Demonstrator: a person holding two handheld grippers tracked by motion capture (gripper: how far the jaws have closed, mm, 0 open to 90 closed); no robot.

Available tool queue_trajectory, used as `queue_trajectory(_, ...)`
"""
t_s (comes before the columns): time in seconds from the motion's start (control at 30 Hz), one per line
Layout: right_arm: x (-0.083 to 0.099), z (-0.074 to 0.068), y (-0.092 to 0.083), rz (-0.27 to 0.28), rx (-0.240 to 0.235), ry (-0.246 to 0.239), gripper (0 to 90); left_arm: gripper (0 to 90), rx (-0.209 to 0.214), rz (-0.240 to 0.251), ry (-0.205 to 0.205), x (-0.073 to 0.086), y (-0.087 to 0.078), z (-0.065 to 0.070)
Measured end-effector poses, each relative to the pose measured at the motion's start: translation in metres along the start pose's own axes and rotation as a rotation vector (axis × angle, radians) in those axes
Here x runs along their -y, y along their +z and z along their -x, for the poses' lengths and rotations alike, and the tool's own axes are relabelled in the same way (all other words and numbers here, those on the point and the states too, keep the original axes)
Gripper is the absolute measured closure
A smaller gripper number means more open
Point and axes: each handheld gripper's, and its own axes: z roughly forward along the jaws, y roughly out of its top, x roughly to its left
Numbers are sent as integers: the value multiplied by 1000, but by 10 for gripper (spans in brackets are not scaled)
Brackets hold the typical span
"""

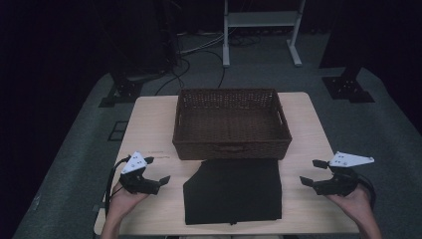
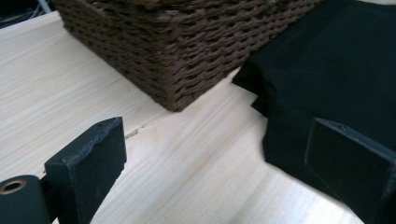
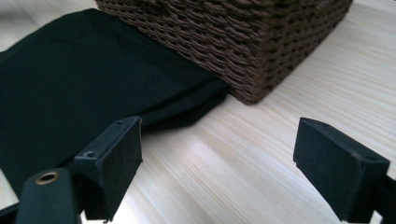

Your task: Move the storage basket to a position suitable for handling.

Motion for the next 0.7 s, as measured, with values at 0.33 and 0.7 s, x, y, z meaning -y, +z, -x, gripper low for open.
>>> queue_trajectory(0.33, -17, -10, 3, -39, -20, -66, 146, 37, 35, 0, 63, -21, -4, 11)
queue_trajectory(0.7, -38, -21, 9, -70, -58, -130, 147, 30, 61, -14, 124, -39, -3, 21)
